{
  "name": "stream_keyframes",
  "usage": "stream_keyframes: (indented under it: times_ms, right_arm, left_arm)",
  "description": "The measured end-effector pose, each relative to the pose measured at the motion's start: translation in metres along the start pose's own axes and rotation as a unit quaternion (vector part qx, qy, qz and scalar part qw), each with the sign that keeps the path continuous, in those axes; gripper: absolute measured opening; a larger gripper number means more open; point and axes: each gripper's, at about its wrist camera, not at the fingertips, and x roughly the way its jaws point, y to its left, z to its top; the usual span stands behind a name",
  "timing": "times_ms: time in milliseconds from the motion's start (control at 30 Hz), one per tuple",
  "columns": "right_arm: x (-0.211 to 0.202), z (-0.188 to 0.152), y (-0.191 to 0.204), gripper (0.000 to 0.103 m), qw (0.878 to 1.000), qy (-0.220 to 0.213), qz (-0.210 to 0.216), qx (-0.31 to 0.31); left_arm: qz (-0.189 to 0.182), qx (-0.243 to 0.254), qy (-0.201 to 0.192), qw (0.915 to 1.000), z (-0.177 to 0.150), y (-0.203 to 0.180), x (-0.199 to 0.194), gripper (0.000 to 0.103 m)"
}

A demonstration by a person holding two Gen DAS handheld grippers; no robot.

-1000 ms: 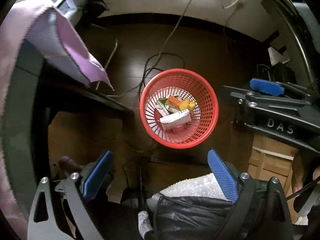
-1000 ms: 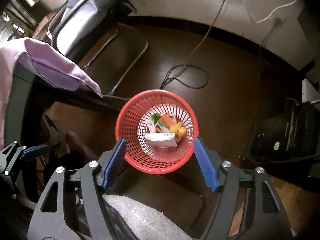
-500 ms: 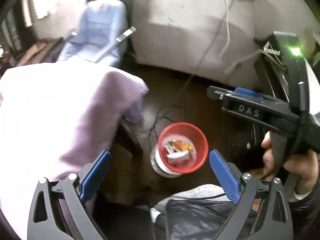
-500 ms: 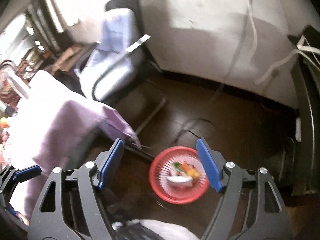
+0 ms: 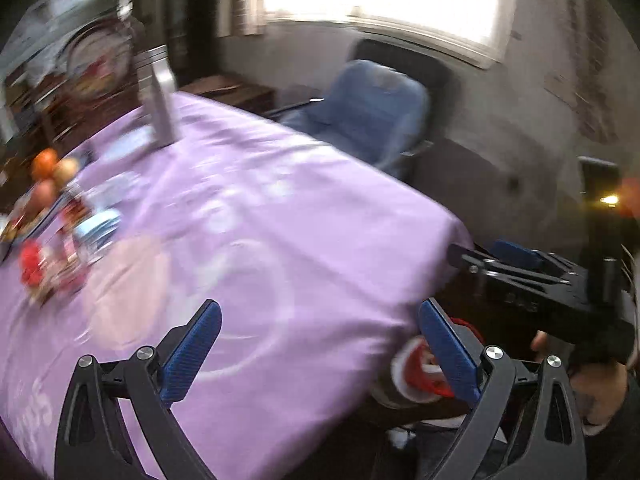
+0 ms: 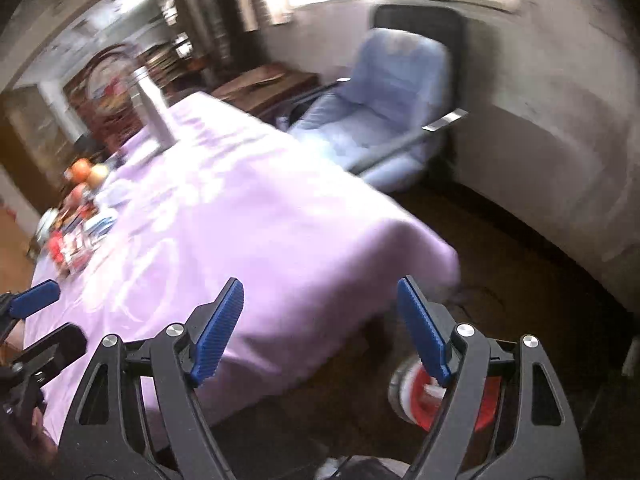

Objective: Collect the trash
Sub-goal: 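Raise both tools back over the table, then grasp the red-printed plastic bag with the right gripper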

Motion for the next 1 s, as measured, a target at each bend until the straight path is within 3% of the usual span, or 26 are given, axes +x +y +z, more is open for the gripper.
stream_keyframes:
  times_ms: [133, 300, 433, 533, 667, 733, 833, 1000]
  right_arm:
    - [0.015, 0.013, 0.058, 0.082, 0.999, 0.000, 0.034, -0.038]
    - [0.037, 0.014, 0.124, 0.082, 0.994, 0.023, 0.069, -0.088]
    - [0.051, 0.023, 0.184, 0.083, 0.986, 0.032, 0.098, -0.134]
    - [0.065, 0.029, 0.226, 0.083, 0.979, 0.041, 0.108, -0.168]
    - [0.092, 0.038, 0.289, 0.083, 0.966, 0.046, 0.105, -0.230]
    - [0.106, 0.041, 0.312, 0.083, 0.961, 0.054, 0.107, -0.251]
    - [0.127, 0.042, 0.337, 0.084, 0.953, 0.074, 0.116, -0.270]
    - [0.153, 0.035, 0.368, 0.084, 0.947, 0.100, 0.128, -0.278]
  left_arm:
    - [0.041, -0.053, -0.006, 0.9978, 0.001, 0.063, -0.004, 0.097]
    - [0.100, -0.107, -0.015, 0.9891, 0.004, 0.148, -0.009, 0.097]
    - [0.120, -0.148, -0.013, 0.9816, 0.004, 0.208, -0.009, 0.097]
    - [0.158, -0.181, -0.023, 0.9704, -0.003, 0.253, -0.003, 0.097]
    - [0.200, -0.227, -0.008, 0.9532, -0.015, 0.305, 0.008, 0.095]
    - [0.216, -0.248, -0.023, 0.9439, -0.021, 0.327, 0.004, 0.095]
    - [0.192, -0.285, 0.002, 0.9393, -0.028, 0.350, 0.011, 0.095]
    - [0.189, -0.334, 0.019, 0.9232, -0.037, 0.376, 0.016, 0.095]
